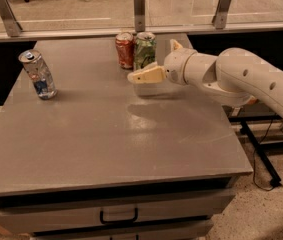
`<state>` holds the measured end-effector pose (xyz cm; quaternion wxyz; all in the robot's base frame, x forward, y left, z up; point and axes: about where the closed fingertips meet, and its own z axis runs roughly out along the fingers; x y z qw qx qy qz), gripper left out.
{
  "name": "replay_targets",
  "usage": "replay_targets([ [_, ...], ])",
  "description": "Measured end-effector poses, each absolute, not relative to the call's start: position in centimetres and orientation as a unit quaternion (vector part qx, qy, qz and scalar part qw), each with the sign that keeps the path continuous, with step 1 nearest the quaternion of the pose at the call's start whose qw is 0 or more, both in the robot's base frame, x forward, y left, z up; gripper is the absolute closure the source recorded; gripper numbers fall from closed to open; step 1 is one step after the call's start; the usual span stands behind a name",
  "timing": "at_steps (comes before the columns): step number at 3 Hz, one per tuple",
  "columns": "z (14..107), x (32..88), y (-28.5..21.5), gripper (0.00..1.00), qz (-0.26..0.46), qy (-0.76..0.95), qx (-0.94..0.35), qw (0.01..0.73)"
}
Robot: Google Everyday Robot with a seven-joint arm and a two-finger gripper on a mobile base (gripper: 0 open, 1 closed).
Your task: Move green can near coke can
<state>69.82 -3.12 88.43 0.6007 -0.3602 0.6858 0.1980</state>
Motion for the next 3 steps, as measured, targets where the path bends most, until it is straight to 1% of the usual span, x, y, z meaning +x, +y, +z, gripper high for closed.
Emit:
replay_targets([
  [1,90.3,67.2,-5.6,0.0,0.183,0.686,-0.34,0.617],
  [2,93.4,62.7,-9.8,0.0,0.13,0.691,-0.316,0.637],
  [3,93.8,61.8,-13.2,0.0,0.11,0.698,-0.298,0.642],
])
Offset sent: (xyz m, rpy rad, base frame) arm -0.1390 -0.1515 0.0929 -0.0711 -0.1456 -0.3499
